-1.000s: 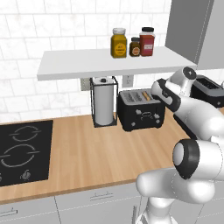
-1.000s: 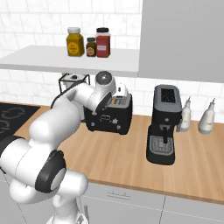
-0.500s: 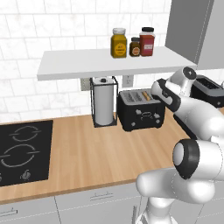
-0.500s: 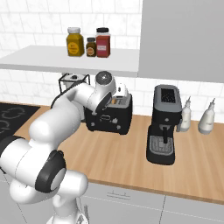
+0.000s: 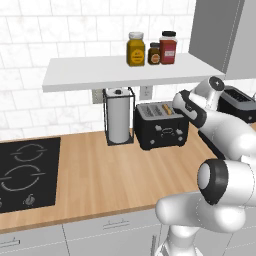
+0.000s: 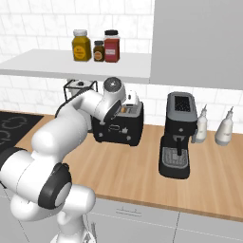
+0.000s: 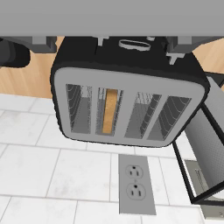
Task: Start the toaster. Once the lever pops up, take the bread to the plate on the dining counter.
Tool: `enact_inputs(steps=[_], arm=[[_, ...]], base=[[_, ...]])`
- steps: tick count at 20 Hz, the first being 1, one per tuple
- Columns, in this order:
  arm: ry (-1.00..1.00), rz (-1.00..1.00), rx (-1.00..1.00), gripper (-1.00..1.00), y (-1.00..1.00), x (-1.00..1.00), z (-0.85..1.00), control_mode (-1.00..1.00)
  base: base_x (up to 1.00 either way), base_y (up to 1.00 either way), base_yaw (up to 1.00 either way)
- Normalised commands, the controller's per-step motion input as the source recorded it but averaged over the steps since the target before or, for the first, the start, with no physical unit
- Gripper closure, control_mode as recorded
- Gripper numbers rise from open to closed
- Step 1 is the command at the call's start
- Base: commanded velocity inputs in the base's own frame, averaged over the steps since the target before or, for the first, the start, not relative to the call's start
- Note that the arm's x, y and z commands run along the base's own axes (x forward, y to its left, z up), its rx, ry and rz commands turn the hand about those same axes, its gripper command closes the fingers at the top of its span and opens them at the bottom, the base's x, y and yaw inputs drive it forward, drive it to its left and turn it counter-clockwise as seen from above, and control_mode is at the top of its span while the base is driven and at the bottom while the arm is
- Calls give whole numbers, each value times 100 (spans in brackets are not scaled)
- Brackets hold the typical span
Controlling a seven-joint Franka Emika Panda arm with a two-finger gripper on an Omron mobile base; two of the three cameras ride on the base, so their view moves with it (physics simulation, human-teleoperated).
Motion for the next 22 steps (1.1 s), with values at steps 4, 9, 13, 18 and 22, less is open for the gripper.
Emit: enact_inputs(steps=[4, 9, 13, 18, 22], arm=[[0, 0, 0, -100, 0, 0, 0, -100], [0, 0, 0, -100, 0, 0, 0, -100], [0, 0, 0, -100, 0, 0, 0, -100], [0, 0, 0, -100, 0, 0, 0, -100], [0, 0, 0, -100, 0, 0, 0, -100]], base=[[0, 0, 0], [0, 0, 0], [0, 0, 0], [0, 0, 0], [0, 0, 0]])
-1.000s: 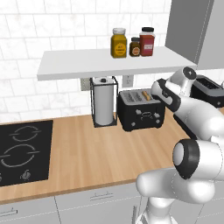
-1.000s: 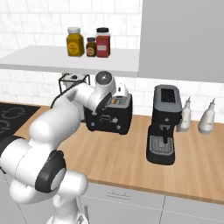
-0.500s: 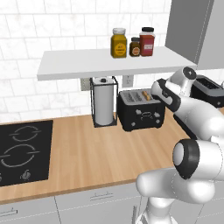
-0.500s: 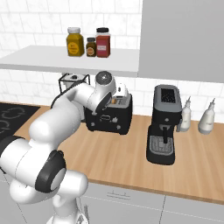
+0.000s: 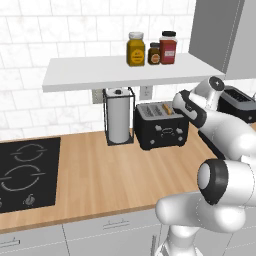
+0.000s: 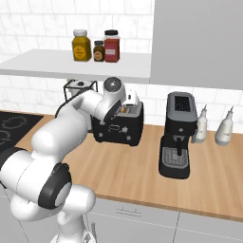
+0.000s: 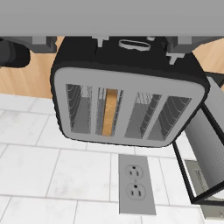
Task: Start the toaster. Once the lever pops up, take the bread to the plate on the dining counter.
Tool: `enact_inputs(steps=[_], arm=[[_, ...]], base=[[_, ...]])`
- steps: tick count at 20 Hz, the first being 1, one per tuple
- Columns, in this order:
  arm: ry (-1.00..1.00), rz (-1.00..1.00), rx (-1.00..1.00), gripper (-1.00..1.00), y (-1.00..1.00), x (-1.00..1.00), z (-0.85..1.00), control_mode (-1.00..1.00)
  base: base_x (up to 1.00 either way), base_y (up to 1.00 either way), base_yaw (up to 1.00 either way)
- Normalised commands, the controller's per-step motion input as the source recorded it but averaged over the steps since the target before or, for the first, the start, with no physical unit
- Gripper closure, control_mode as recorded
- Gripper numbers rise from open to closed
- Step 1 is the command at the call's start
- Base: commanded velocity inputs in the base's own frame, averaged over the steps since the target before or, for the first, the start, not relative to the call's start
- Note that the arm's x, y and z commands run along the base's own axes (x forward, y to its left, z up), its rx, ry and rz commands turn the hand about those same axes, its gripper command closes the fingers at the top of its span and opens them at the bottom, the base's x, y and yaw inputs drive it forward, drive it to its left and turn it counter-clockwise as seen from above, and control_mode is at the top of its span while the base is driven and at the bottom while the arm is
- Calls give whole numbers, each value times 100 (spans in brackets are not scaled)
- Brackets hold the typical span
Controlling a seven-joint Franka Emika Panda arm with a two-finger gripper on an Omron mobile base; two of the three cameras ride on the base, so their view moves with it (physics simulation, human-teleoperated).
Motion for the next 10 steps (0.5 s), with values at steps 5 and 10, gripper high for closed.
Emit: enact_inputs(steps=[5, 10], arm=[[0, 0, 0, -100, 0, 0, 0, -100], [0, 0, 0, -100, 0, 0, 0, -100]], base=[[0, 0, 0], [0, 0, 0]])
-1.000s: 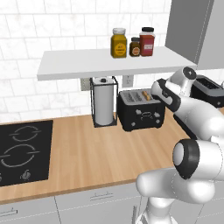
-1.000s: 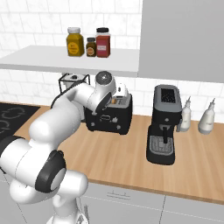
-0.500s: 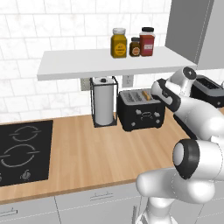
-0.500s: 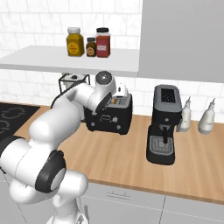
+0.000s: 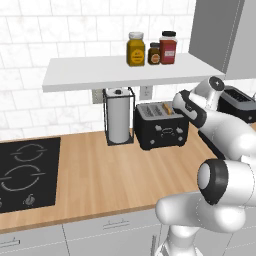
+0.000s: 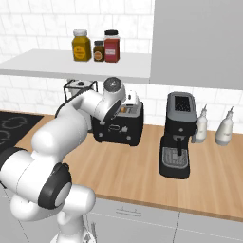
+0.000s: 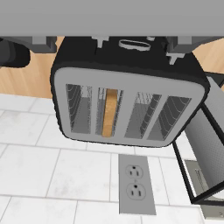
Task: Start the toaster. Once the lever pops up, take the bread to the plate on the dining counter.
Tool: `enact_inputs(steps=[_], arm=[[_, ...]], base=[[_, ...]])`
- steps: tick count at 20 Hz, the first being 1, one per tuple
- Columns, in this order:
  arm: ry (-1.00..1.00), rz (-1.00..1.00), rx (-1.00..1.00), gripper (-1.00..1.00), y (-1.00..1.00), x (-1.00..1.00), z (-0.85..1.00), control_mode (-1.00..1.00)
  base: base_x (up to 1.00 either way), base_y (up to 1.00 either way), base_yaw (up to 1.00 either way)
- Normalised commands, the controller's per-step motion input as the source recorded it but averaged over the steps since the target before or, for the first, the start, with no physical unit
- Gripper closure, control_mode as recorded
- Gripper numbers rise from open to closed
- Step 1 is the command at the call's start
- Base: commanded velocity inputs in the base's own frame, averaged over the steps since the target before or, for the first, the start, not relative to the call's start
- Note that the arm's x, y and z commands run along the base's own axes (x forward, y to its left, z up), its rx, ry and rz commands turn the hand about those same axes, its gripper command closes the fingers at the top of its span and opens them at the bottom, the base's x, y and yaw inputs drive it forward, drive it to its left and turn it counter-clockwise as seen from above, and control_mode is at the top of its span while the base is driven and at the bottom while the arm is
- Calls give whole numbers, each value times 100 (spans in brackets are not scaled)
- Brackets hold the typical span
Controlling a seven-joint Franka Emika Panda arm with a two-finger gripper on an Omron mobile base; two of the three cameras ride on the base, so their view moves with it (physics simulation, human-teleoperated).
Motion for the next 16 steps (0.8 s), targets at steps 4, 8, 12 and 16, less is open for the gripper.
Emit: enact_inputs(steps=[4, 8, 12, 16], arm=[[0, 0, 0, -100, 0, 0, 0, -100], [0, 0, 0, -100, 0, 0, 0, -100], [0, 0, 0, -100, 0, 0, 0, -100], [0, 0, 0, -100, 0, 0, 0, -100]], base=[[0, 0, 0], [0, 0, 0], [0, 0, 0], [0, 0, 0]])
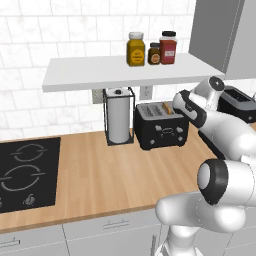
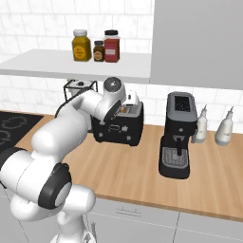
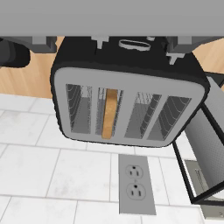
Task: Start the toaster. Once the lever pops up, take the bread to the plate on the dining counter.
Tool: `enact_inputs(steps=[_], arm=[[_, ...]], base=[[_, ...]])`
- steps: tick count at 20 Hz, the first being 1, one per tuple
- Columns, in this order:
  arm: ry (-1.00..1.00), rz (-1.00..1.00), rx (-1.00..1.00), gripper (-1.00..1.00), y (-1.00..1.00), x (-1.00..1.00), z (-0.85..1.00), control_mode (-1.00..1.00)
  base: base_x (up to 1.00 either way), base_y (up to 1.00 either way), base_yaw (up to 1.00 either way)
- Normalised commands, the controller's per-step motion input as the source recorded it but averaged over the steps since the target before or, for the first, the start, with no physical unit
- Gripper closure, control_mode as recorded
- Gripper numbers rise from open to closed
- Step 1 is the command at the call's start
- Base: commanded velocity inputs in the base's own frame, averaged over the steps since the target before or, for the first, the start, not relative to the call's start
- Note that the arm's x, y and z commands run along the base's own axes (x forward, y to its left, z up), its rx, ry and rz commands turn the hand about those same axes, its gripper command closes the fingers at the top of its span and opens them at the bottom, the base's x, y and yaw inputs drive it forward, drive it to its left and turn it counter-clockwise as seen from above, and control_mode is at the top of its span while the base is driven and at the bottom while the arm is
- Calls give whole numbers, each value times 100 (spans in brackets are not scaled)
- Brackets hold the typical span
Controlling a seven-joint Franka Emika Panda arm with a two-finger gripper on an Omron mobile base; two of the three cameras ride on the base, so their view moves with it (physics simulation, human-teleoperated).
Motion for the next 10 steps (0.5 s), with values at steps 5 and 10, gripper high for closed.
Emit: enact_inputs(steps=[5, 10], arm=[[0, 0, 0, -100, 0, 0, 0, -100], [0, 0, 0, -100, 0, 0, 0, -100]], base=[[0, 0, 0], [0, 0, 0]])
